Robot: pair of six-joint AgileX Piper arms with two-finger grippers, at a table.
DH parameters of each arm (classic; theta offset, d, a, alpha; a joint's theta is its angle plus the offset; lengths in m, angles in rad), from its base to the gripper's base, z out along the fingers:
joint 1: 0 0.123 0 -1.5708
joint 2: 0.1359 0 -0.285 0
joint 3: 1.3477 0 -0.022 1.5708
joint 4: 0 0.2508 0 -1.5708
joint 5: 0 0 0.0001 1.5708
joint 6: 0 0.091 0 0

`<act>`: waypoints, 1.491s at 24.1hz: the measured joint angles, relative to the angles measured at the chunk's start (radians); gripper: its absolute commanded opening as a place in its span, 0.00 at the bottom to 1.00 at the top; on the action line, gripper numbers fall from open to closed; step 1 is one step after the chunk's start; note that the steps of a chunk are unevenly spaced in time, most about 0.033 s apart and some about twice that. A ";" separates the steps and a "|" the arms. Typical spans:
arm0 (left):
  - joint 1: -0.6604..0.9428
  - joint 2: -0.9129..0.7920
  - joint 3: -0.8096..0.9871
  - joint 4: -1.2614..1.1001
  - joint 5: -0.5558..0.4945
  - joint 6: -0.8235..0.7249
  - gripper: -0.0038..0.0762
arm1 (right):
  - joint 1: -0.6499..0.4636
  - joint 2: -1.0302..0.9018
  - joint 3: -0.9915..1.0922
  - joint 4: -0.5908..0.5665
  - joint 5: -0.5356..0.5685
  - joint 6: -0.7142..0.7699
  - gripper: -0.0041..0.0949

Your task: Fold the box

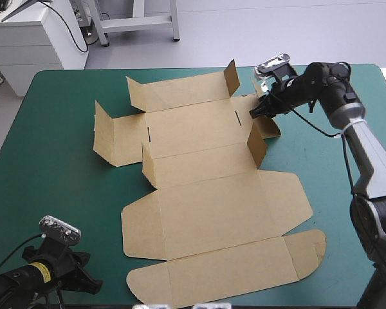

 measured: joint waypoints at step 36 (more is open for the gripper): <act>0.000 0.000 0.000 0.000 0.000 0.000 0.04 | 0.102 0.318 -0.302 -0.487 -0.011 0.372 0.02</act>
